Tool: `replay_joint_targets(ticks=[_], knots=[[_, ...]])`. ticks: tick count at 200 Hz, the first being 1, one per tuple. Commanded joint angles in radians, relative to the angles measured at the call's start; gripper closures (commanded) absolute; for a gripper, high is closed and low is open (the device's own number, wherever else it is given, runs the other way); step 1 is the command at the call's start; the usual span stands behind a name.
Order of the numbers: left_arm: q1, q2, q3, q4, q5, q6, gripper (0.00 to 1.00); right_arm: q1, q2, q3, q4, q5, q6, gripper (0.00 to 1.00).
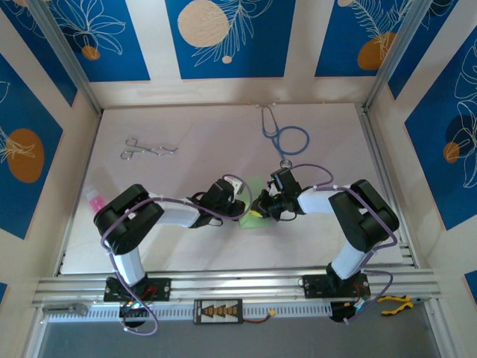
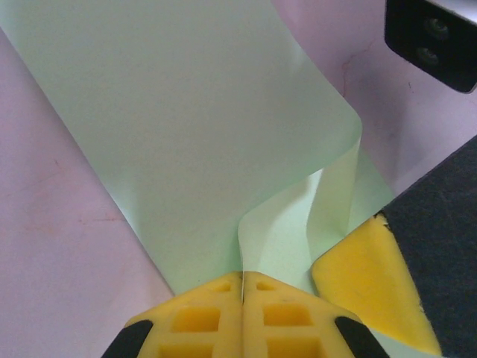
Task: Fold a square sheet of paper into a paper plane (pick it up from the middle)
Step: Fold the triangle a second time at the center of the table.
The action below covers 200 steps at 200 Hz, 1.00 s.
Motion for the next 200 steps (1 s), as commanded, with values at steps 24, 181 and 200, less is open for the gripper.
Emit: replay_joint_targets(ticks=[24,181,200], knots=[[0.009,0.027,0.006,-0.085,0.029,0.012,1.00,-0.027,-0.069,0.029,-0.037,0.000,-0.042,0.99],[0.009,0.025,0.009,-0.112,0.034,0.013,1.00,-0.084,-0.008,0.051,-0.028,0.004,-0.135,0.96],[0.009,0.024,0.008,-0.112,0.031,0.010,1.00,-0.085,0.032,0.036,-0.006,0.003,-0.138,0.96]])
